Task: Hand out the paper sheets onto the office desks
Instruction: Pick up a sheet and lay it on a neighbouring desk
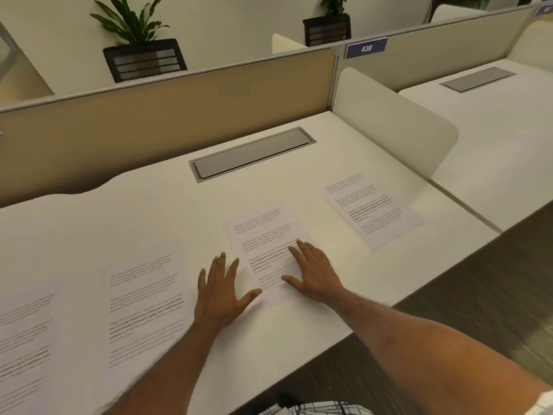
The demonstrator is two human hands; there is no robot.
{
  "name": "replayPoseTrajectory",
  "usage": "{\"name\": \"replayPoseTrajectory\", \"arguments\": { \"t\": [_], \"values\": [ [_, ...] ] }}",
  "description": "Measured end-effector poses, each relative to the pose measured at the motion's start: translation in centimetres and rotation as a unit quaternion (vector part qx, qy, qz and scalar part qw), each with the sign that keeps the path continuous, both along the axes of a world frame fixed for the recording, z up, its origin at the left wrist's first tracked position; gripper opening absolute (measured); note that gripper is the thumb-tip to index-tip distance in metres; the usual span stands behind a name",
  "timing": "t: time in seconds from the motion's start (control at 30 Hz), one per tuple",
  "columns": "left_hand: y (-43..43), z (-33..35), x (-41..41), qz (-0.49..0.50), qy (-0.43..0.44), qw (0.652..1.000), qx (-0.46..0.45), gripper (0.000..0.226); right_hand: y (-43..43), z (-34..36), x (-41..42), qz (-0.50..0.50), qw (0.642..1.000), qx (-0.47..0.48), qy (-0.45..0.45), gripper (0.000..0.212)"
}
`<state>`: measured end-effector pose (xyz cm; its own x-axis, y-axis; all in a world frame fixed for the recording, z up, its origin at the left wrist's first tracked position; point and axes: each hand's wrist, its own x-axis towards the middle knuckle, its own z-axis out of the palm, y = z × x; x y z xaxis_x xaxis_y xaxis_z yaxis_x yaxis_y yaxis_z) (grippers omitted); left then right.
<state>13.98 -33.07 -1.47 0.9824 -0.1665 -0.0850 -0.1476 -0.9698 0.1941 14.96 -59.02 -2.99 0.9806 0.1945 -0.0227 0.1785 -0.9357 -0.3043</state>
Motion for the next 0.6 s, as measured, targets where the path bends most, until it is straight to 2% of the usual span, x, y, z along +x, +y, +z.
{"name": "replayPoseTrajectory", "arguments": {
  "t": [0.27, 0.6],
  "values": [
    [-5.0, -0.1, 3.2, -0.029, -0.001, 0.999, -0.017, 0.105, -4.8, 1.0, 0.4, -0.025, 1.000, -0.005, 0.005, 0.082],
    [-16.8, -0.6, 7.5, -0.031, -0.014, 0.999, -0.036, 0.121, -19.5, 1.5, 6.9, -0.119, 0.993, -0.005, -0.014, 0.088]
  ]
}}
